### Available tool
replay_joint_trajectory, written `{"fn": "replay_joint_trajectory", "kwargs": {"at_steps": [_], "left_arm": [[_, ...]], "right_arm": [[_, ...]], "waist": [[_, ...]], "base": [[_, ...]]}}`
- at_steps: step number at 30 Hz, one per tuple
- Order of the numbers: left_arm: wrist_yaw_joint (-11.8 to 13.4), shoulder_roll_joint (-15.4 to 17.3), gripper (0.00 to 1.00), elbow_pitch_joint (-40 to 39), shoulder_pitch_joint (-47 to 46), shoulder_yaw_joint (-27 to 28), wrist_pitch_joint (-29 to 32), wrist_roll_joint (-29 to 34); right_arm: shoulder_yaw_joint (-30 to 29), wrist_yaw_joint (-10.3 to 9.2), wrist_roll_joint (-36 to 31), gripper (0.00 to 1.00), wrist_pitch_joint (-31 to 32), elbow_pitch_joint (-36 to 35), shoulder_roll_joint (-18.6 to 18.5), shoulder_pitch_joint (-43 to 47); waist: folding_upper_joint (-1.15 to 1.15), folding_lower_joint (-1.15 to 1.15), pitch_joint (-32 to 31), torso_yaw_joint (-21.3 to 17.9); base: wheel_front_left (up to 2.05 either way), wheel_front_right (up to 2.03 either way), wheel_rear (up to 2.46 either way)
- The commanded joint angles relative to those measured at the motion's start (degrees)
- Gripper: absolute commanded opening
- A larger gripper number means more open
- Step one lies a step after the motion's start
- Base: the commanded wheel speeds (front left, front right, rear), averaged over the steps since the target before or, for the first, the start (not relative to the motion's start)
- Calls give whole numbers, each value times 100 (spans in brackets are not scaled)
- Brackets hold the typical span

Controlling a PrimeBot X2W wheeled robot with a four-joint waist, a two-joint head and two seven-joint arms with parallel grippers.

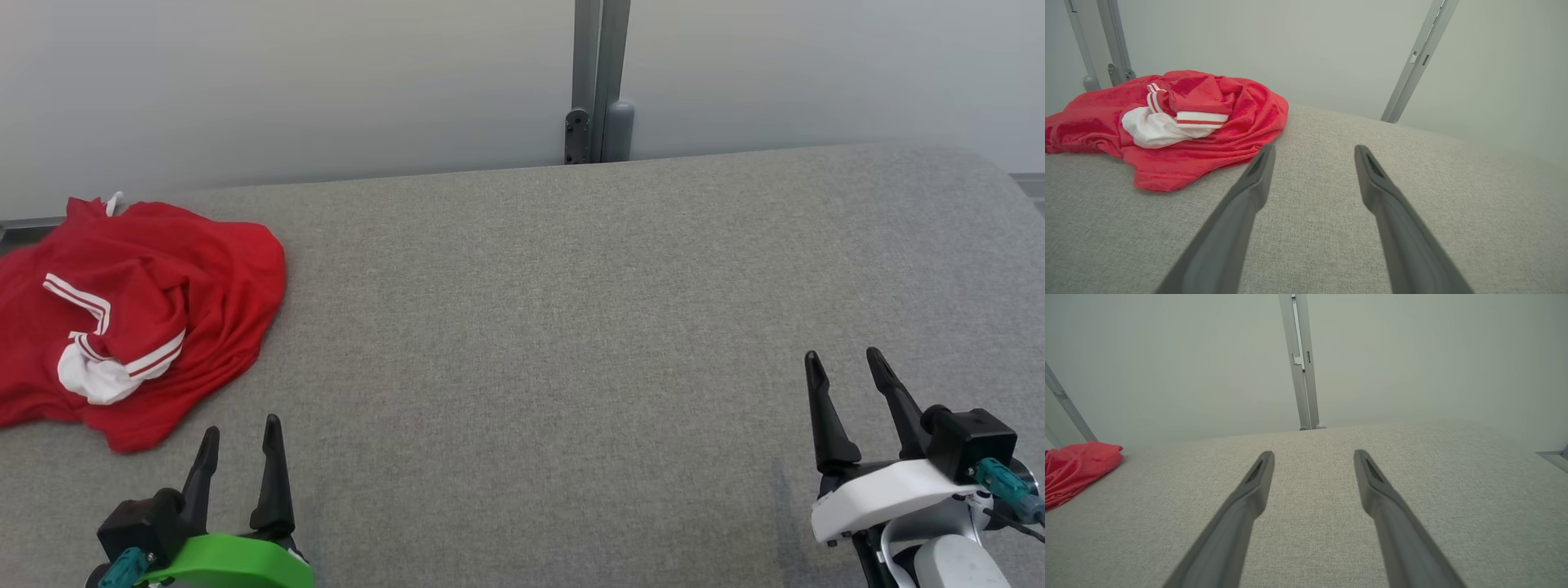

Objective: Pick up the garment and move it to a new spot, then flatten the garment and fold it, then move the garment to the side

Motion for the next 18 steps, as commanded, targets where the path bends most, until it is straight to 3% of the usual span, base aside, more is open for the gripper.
{"fn": "replay_joint_trajectory", "kwargs": {"at_steps": [1, 18], "left_arm": [[-25, 50, 100, 33, 40, 19, -43, 76], [-28, 108, 100, 208, 71, 93, -237, 686]], "right_arm": [[-23, 1, -153, 100, -61, -8, -13, 46], [-150, 2, -825, 100, -248, 72, 25, 119]], "waist": [[0, 0, -2, 2], [0, 0, 11, 5]], "base": [[0, 0, 0], [0, 0, 0]]}}
